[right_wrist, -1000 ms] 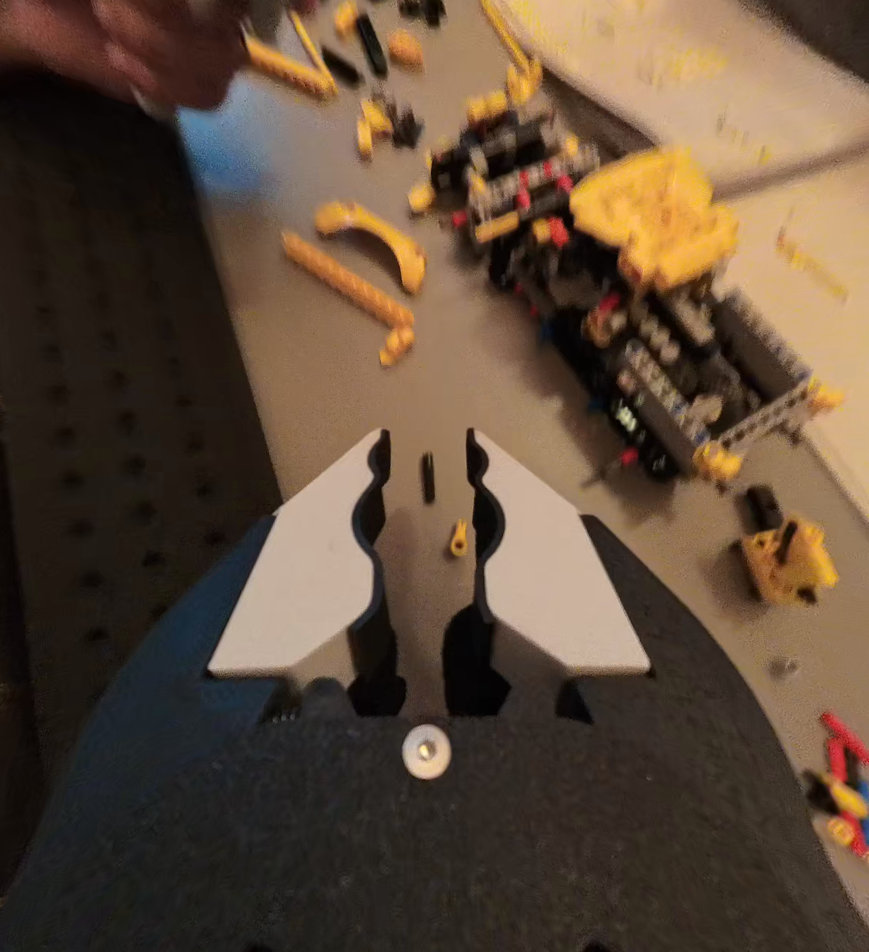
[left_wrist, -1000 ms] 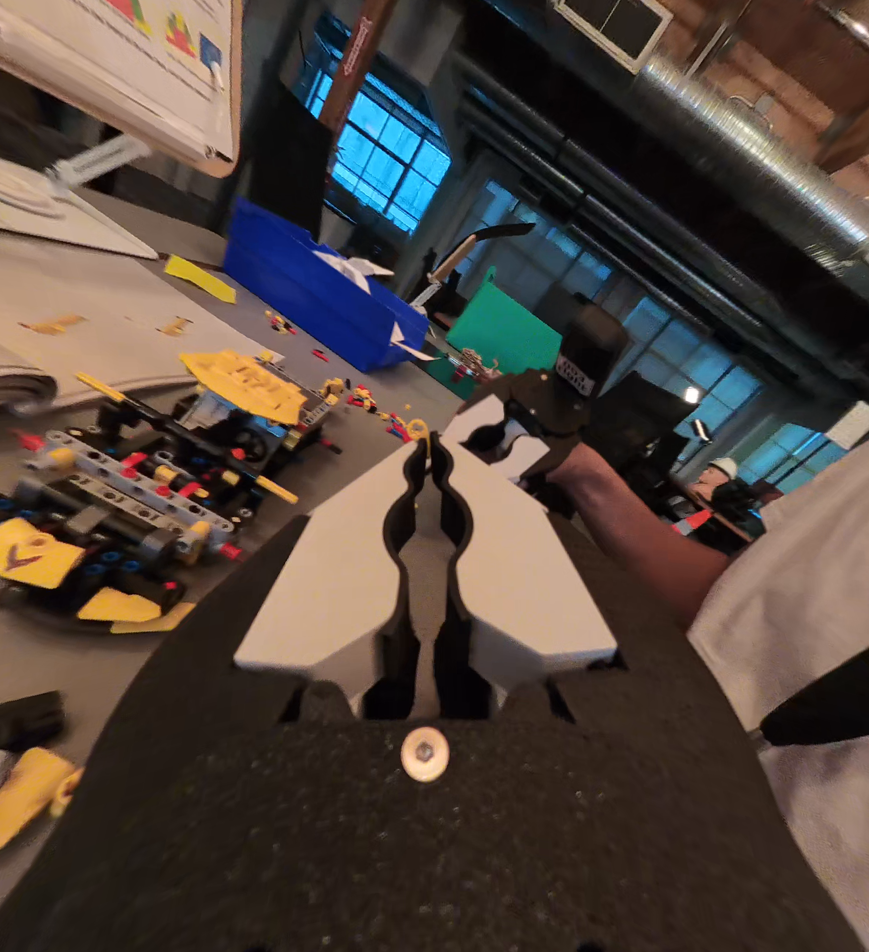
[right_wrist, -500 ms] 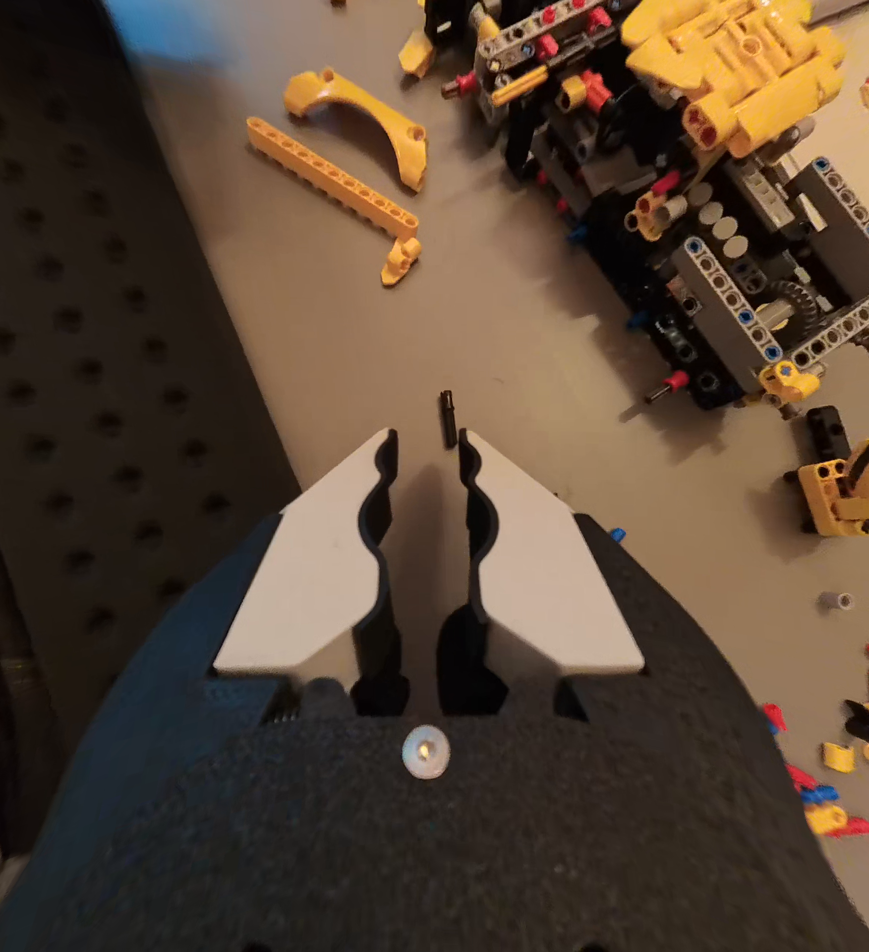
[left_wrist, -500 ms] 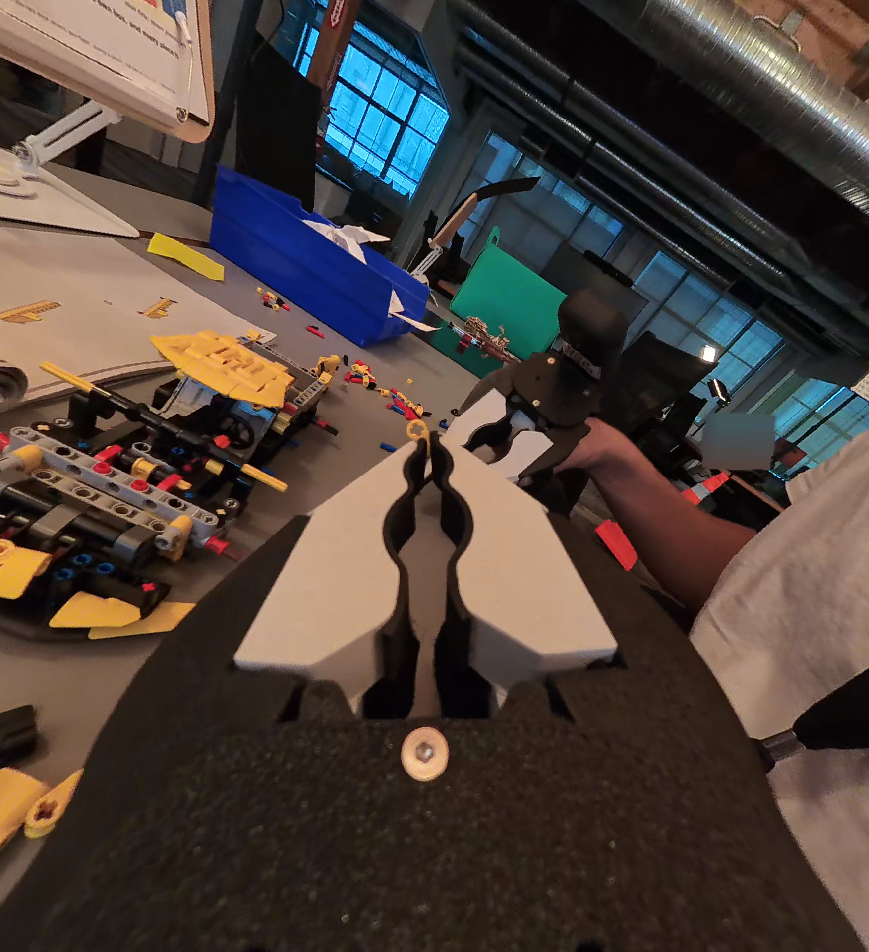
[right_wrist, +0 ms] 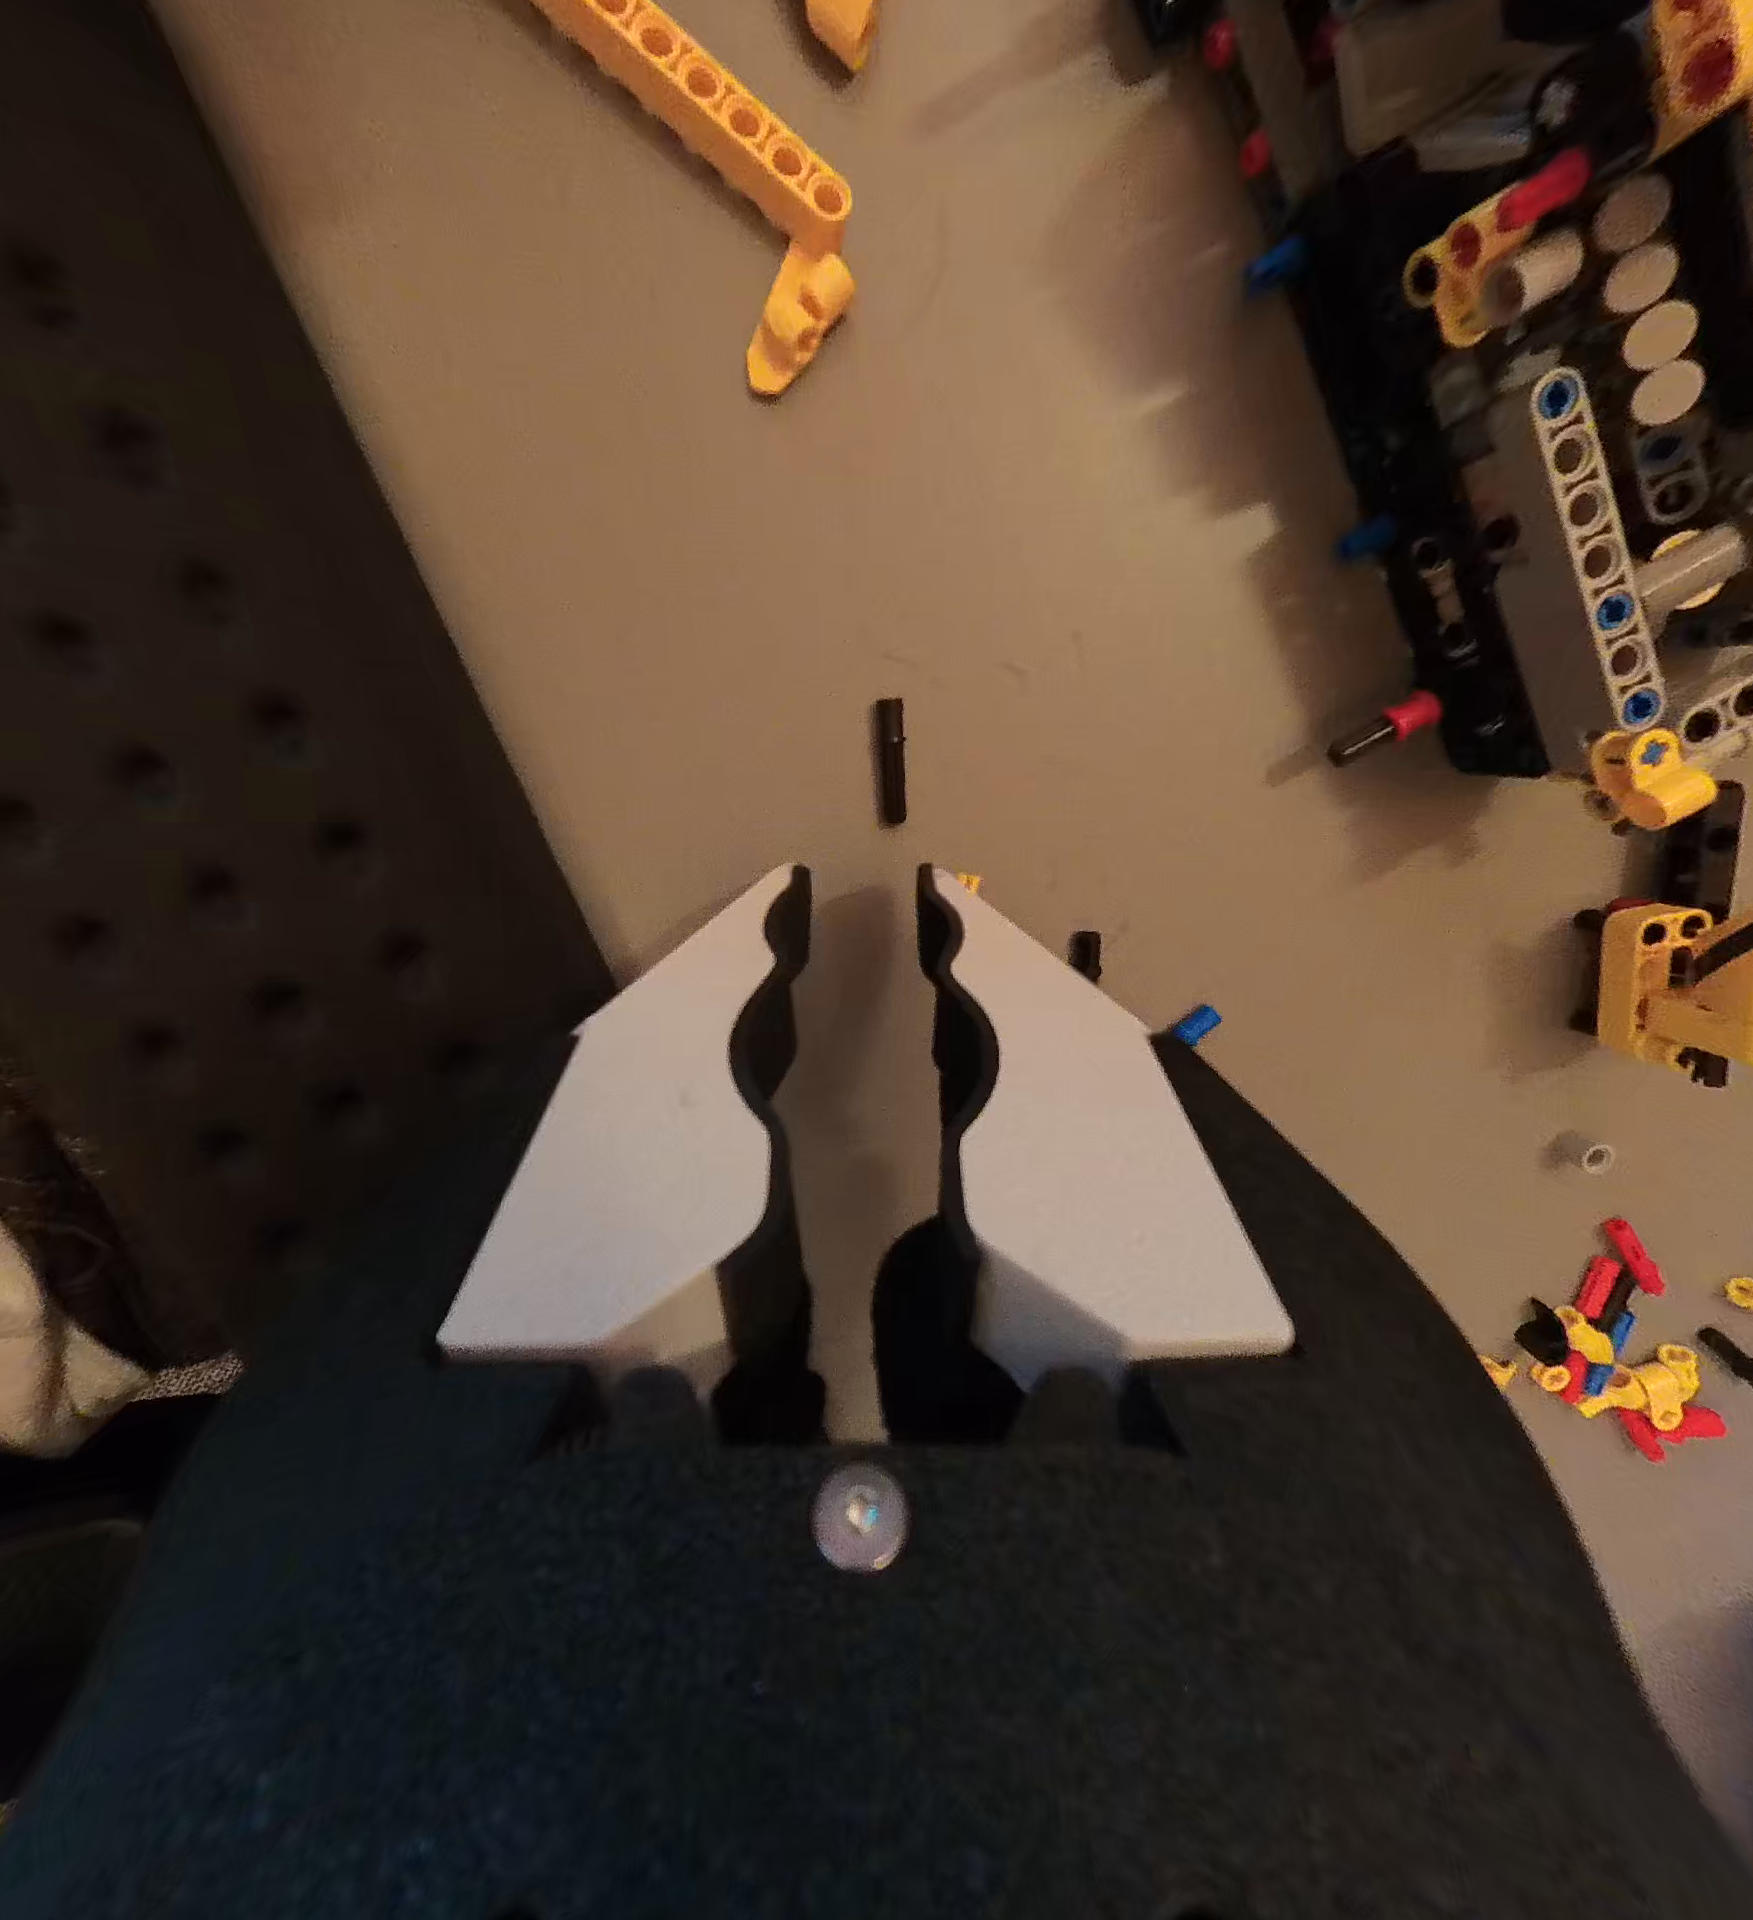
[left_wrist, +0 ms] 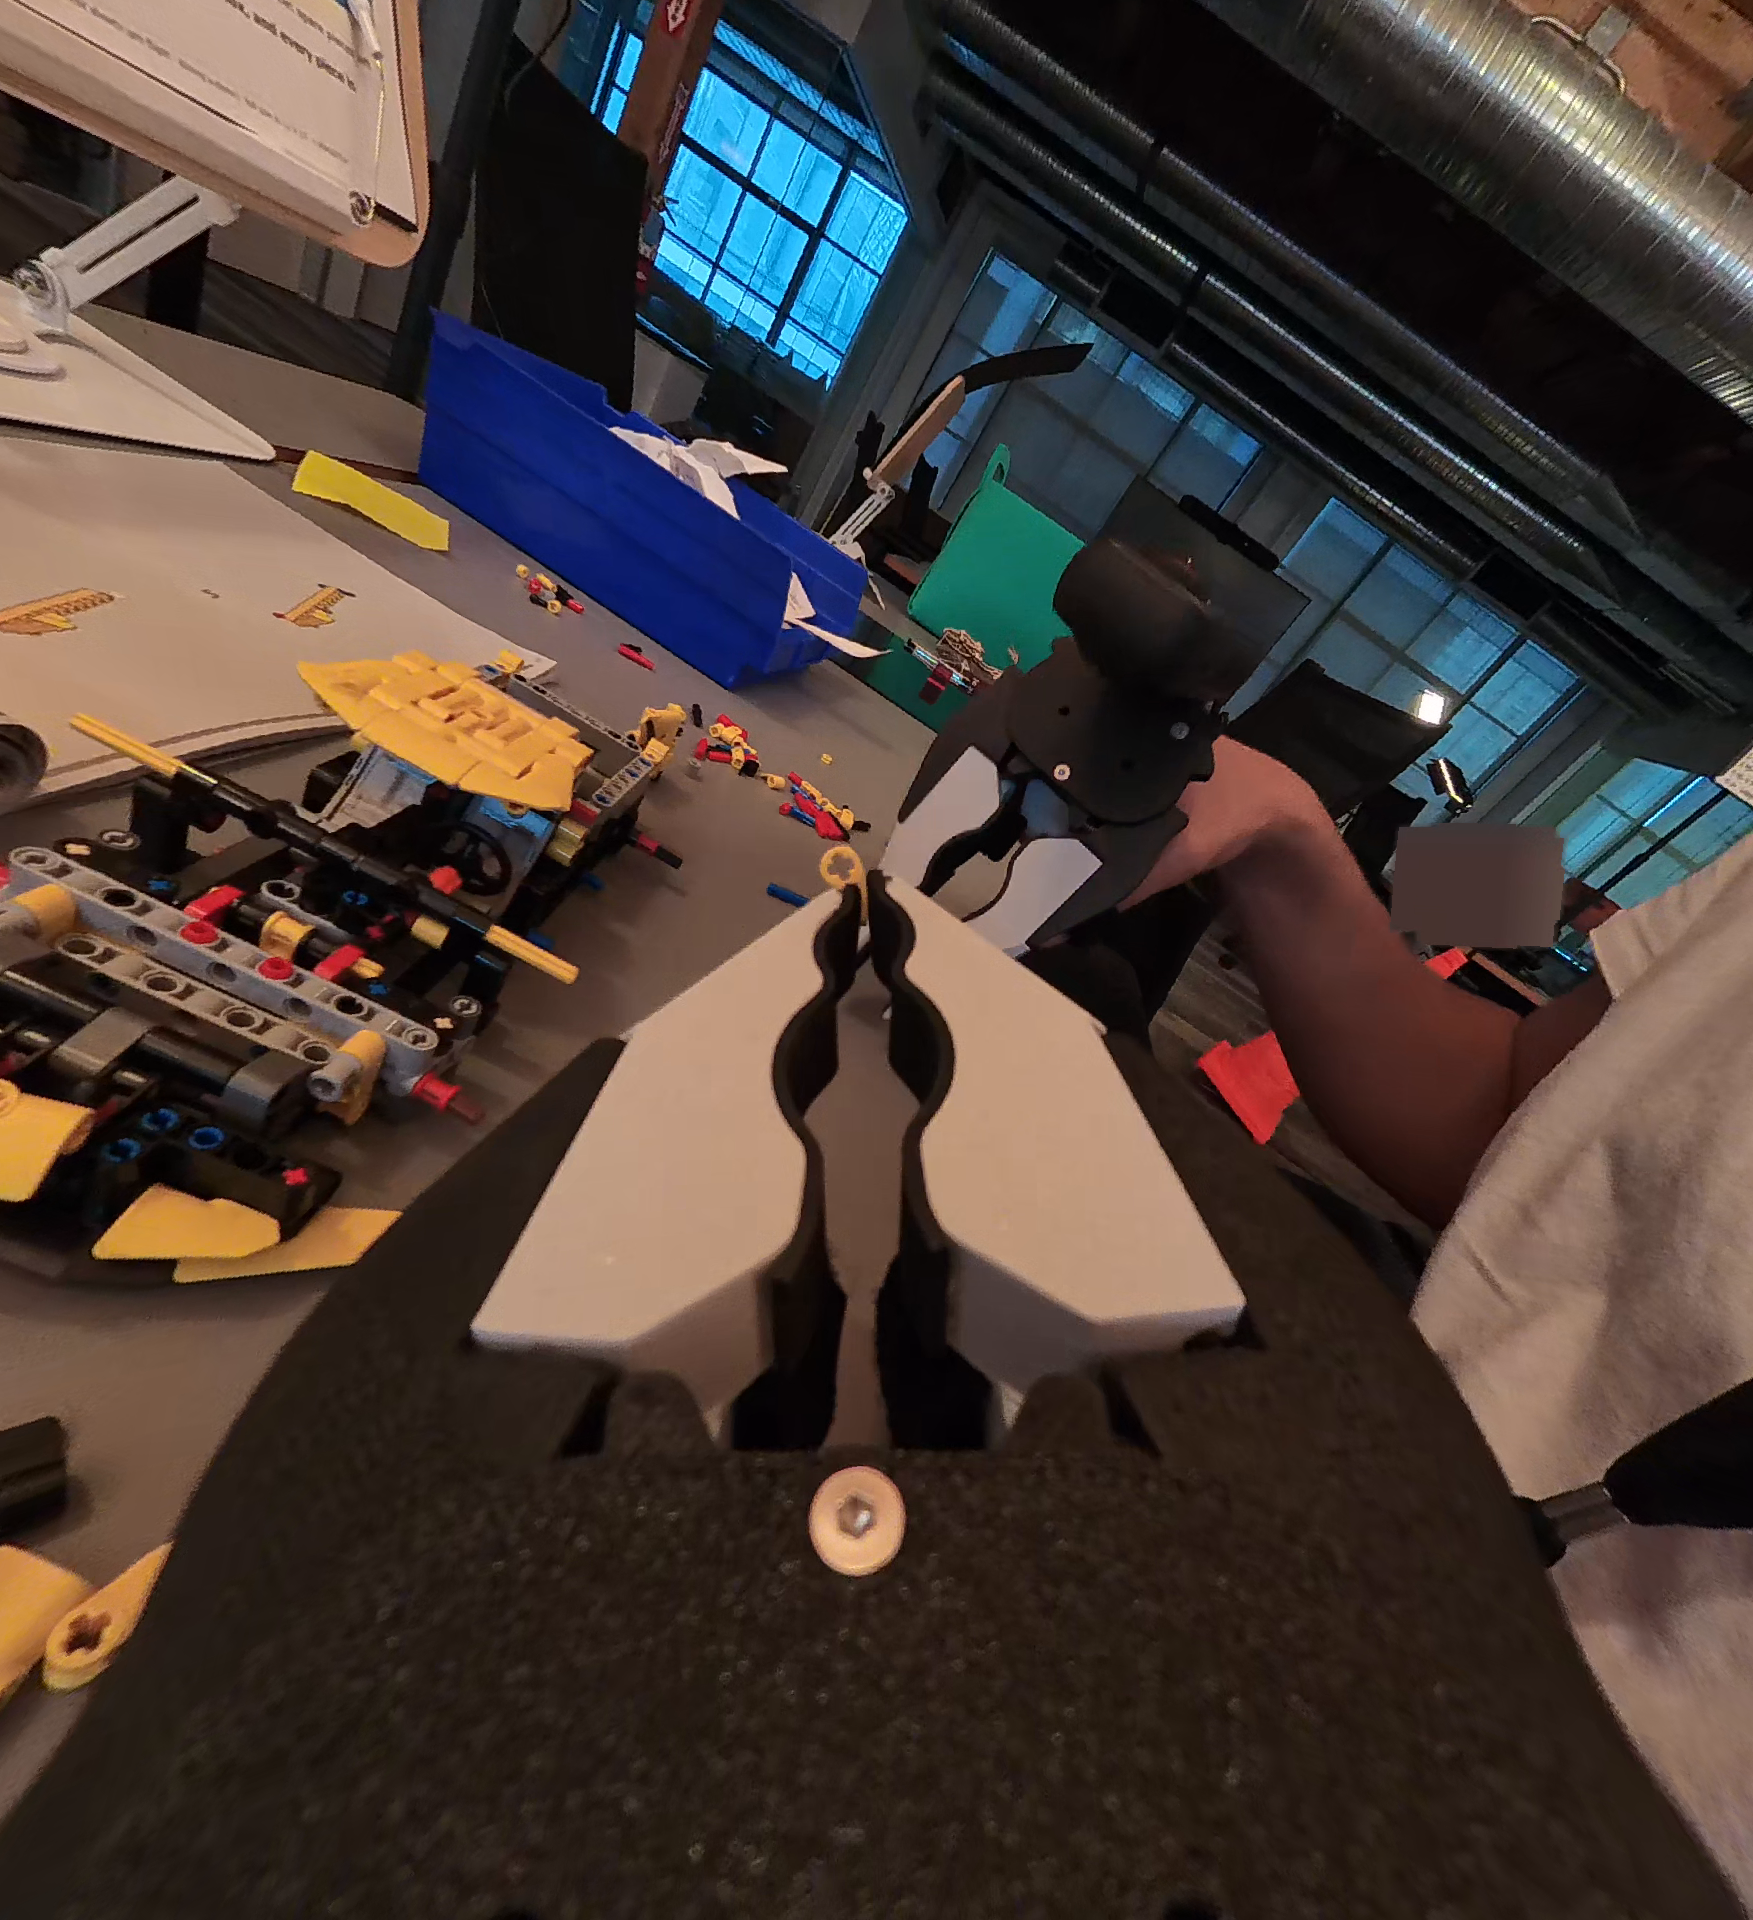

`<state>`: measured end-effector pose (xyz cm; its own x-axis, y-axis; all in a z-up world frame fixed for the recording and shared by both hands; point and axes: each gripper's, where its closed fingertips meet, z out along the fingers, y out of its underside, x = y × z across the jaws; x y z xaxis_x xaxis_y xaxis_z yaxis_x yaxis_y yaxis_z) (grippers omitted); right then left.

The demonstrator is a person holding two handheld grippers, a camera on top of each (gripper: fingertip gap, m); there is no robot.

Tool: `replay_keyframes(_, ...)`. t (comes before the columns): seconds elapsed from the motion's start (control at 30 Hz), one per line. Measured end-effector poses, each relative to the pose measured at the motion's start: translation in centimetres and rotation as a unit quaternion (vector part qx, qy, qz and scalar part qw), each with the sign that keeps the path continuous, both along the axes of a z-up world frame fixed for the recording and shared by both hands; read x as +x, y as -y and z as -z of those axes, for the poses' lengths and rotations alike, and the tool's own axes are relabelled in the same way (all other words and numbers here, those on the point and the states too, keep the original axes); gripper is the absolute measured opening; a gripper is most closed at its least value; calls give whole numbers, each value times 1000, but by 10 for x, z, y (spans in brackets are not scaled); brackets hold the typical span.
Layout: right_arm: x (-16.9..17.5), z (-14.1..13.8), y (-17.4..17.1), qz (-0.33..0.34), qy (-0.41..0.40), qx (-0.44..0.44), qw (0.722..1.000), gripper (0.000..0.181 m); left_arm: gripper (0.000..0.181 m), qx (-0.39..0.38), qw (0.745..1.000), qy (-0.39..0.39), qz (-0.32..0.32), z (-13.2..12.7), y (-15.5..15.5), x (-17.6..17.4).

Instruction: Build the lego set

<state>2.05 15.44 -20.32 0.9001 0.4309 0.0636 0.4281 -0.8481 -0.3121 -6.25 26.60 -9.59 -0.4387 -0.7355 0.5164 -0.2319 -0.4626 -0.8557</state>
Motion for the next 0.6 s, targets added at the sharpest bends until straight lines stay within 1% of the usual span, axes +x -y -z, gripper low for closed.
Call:
replay_keyframes(0.1, 2, -1, -1, 1, 4, -4, 1000, 20, 1, -1, 1000, -3, 3, 1, 1, 1)
replay_keyframes(0.17, 12, -4, 6, 8, 9, -6, 1000, 20, 1, -1, 1000, -2, 1, 1, 0, 1)
replay_keyframes(0.23, 32, -11, 12, 43, 8, 13, 999, 18, 1, -6, 1000, 0, 2, 0, -1, 0)
replay_keyframes(0.27, 36, -14, 14, 57, -14, 22, 998, 18, 1, -8, 1000, 0, 1, 0, -1, 0)
replay_keyframes(0.33, 30, -17, 9, 67, -58, 37, 995, 19, 1, -12, 1000, -1, 2, 0, -2, 1)
replay_keyframes(0.37, 23, -16, 4, 56, -62, 39, 996, 20, 1, -13, 1000, -2, 4, 0, -1, 1)
replay_keyframes(0.47, 3, -6, -13, 12, -38, 39, 998, 18, 1, -6, 1000, -8, 6, 2, 1, 2)
replay_keyframes(0.5, -3, -3, -17, 4, -40, 34, 999, 12, 1, -4, 1000, -6, 5, 2, 1, 2)
replay_keyframes(0.53, -4, 1, -21, 2, -38, 26, 999, 10, 1, -3, 1000, -5, 4, 2, 1, 2)
replay_keyframes(0.6, -2, 9, -23, 1, -26, 10, 1000, 12, 1, -4, 1000, -5, 3, 2, 1, 2)
